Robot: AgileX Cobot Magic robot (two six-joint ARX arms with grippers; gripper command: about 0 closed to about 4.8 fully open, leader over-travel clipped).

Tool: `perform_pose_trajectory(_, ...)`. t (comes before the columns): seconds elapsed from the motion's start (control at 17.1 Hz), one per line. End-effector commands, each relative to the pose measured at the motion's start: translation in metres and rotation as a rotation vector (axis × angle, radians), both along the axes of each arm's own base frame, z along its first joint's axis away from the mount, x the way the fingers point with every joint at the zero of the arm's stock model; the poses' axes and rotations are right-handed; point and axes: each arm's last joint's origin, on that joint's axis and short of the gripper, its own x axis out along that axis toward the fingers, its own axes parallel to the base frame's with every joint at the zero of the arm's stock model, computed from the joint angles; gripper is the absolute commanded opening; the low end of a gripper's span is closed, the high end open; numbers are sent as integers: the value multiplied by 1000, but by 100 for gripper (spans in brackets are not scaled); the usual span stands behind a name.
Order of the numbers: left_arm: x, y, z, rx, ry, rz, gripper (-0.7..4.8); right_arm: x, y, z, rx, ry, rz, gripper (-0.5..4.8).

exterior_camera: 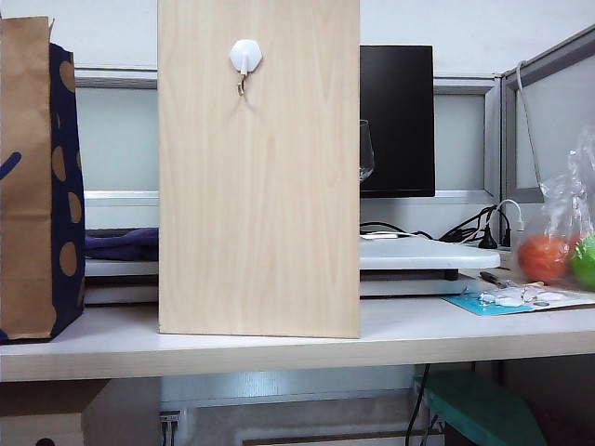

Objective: Pick up the paper bag and hang it on the hook.

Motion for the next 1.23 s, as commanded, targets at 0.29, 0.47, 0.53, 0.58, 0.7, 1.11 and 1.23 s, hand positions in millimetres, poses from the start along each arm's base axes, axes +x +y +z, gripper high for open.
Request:
perform_pose_trajectory(0.29, 0, 0, 1, 2, -7, -4, -4, 0, 0, -2, -3, -1, -2, 0)
perform_pose_trajectory(0.47, 0, 0, 1, 2, -8, -5, -4, 0, 6, -1, 85, 8, 202, 0)
perform_pose_trajectory(0.53, 0, 0, 1, 2, -8, -5, -4, -1, 8, -1, 121, 16, 298, -1)
perform_pose_trajectory(0.58, 0, 0, 1, 2, -8, -5, -4, -3, 12, -1, 136, 28, 448, -1)
perform_pose_trajectory(0.7, 0, 0, 1, 1, -8, -12, -4, -6, 17, -2, 130, 55, 645, -1)
perform_pose_trajectory(1.11, -4, -7, 21, -302, -149, -278, -5, -14, 25, -4, 113, 95, 975, -1)
perform_pose_trajectory(1.23, -17, -5, 65, -330, -252, -243, -5, -14, 25, -3, 111, 85, 964, -1)
